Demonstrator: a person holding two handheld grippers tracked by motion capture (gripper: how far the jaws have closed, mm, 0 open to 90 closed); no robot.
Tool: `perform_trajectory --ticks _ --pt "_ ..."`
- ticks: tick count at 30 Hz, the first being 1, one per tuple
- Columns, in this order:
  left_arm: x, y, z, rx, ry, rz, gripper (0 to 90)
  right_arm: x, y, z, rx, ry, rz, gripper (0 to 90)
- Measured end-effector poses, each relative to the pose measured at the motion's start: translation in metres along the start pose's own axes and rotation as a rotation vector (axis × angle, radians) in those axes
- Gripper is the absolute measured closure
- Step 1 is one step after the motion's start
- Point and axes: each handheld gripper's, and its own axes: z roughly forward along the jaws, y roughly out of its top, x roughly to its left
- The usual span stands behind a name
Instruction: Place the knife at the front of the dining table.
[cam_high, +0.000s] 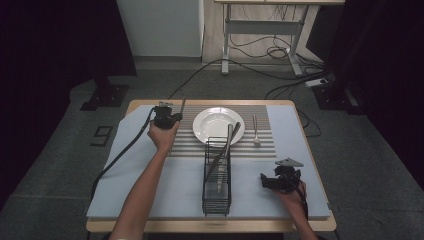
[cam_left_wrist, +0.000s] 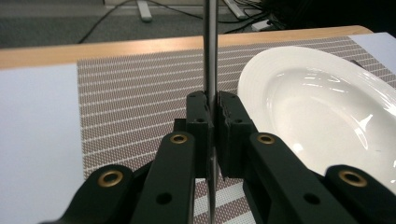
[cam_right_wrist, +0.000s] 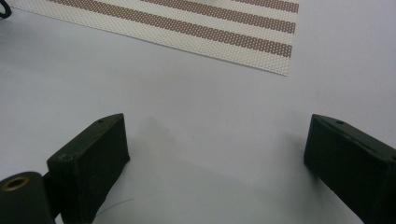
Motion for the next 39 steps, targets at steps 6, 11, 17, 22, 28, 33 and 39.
perform_trajectory --ticks 6,11,17,22,28,33,39 --pt "0.003 -0.002 0.008 0.014 0.0 -0.009 84.6 0.0 0.0 0.0 0.0 0.0 0.0 6.3" --pt "0.003 -0.003 0.01 0.01 -0.01 -0.013 84.6 0.0 0.0 0.0 0.0 0.0 0.0 6.3" --pt "0.005 -0.006 0.019 0.033 0.006 -0.02 84.6 0.0 0.0 0.0 -0.001 0.0 0.0 6.3" --pt "0.007 -0.01 0.03 0.068 -0.001 -0.037 84.6 0.0 0.0 0.0 -0.001 0.0 -0.001 6.3" --pt "0.007 -0.016 0.04 0.105 -0.002 -0.037 84.6 0.0 0.0 0.0 -0.001 0.0 0.0 6.3" --pt "0.008 -0.018 0.044 0.118 -0.001 -0.044 84.6 0.0 0.0 0.0 -0.001 0.0 0.0 6.3" --pt "0.012 -0.019 0.049 0.158 0.005 -0.053 84.6 0.0 0.0 0.0 -0.001 0.0 -0.001 6.3"
